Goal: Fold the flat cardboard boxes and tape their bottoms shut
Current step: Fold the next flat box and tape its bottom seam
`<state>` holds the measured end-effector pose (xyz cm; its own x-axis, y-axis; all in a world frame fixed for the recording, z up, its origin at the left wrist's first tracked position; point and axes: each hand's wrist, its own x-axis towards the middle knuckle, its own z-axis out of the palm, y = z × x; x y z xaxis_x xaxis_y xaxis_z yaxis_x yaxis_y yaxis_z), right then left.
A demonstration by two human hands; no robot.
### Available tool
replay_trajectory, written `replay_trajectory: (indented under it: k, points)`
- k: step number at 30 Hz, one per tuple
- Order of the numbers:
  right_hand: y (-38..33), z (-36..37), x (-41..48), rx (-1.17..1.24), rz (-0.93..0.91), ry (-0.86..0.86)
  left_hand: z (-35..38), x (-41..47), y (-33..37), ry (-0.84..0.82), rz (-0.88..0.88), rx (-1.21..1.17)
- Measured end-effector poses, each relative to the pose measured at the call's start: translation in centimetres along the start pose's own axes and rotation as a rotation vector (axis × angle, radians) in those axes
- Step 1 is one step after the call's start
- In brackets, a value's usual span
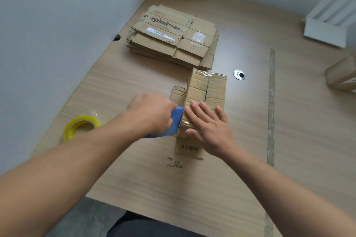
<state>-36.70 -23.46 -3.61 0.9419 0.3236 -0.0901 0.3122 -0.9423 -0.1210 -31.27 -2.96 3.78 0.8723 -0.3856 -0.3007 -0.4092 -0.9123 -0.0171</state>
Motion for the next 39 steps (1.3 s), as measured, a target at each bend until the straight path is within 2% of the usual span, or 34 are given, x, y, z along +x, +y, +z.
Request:
replay_trajectory:
  k: [2, 6, 9, 11, 16, 21, 26, 28, 30, 32, 34, 36, 37, 39]
  points:
    - [-0.1, 0.0, 0.0, 0.045, -0.003, -0.013, 1.0, -0.1, 1.0, 0.043, -0.02, 0.009]
    - [1.3, -0.5, -0.7, 0.197, -0.055, -0.004, 5.1, -1.4, -0.5, 0.074, -0.152, -0.142]
    - [2.3, -0.6, -1.2, 0.157, -0.113, 0.009, 9.2, -2.8, -2.3, 0.056, -0.233, -0.174]
    - [2.1, -0.4, -1.4, 0.144, -0.108, 0.083, 11.2, -3.5, -2.9, 0.061, -0.267, -0.169]
    - [1.2, 0.2, -1.3, 0.071, -0.105, 0.238, 14.2, -3.9, -3.3, 0.134, -0.232, -0.111]
    - [0.6, -0.2, -1.2, 0.0, -0.068, 0.207, 15.8, -4.2, -3.6, 0.119, -0.213, -0.13]
    - [-0.6, 0.1, -1.2, -0.011, -0.009, 0.237, 15.0, -4.6, -3.2, 0.036, -0.246, -0.197]
    - [-1.3, 0.2, -1.5, -0.001, 0.025, 0.239, 13.7, -4.8, -2.3, 0.142, -0.281, -0.322]
    - [-2.3, 0.3, -1.8, 0.013, 0.062, 0.241, 12.1, -4.7, -0.7, 0.368, -0.242, -0.557]
    - [-3.1, 0.1, -2.0, 0.03, 0.065, 0.208, 10.2, -4.4, 1.3, 0.472, -0.197, -0.829]
    - [-3.0, -0.2, -2.2, 0.081, 0.048, 0.123, 8.6, -3.7, 3.0, 0.392, -0.223, -1.031]
    - [-2.1, -0.8, -2.4, 0.16, 0.009, 0.087, 7.9, -2.8, 4.1, 0.258, -0.284, -1.095]
    - [-1.6, -1.4, -2.6, 0.224, -0.018, 0.114, 7.8, -2.4, 4.3, 0.208, -0.306, -1.07]
    - [-0.3, -2.3, -2.8, 0.331, -0.058, 0.276, 7.9, -1.9, 4.5, 0.157, -0.319, -1.015]
